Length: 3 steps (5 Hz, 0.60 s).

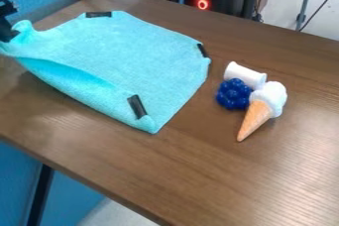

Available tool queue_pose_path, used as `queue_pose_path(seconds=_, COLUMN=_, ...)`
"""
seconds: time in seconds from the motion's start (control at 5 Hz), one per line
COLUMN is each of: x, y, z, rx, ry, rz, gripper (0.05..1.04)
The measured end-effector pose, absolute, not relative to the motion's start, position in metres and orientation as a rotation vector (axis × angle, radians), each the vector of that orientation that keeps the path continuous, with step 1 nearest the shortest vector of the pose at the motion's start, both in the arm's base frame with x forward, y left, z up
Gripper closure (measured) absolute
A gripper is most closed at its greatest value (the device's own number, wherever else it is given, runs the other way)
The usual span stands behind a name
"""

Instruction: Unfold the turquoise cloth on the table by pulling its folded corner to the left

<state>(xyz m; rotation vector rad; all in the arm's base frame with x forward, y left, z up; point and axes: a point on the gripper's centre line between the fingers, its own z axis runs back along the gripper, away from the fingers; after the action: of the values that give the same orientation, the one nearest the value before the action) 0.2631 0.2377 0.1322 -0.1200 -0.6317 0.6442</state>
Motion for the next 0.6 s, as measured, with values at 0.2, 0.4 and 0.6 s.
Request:
queue_pose_path(seconds=0.2, x=0.2570, y=0.2398, z=0.1297, rx=-0.099, ry=-0.609, rz=0.644, gripper=0.630)
queue_pose_path(seconds=0.4, x=0.2556, y=0.2398, z=0.1299, rx=-0.095, ry=-0.602, rz=0.650, gripper=0.324)
queue_pose_path(seconds=0.6, x=0.2537, y=0.2402, z=0.1283, rx=-0.091, ry=-0.585, rz=0.675, gripper=0.086)
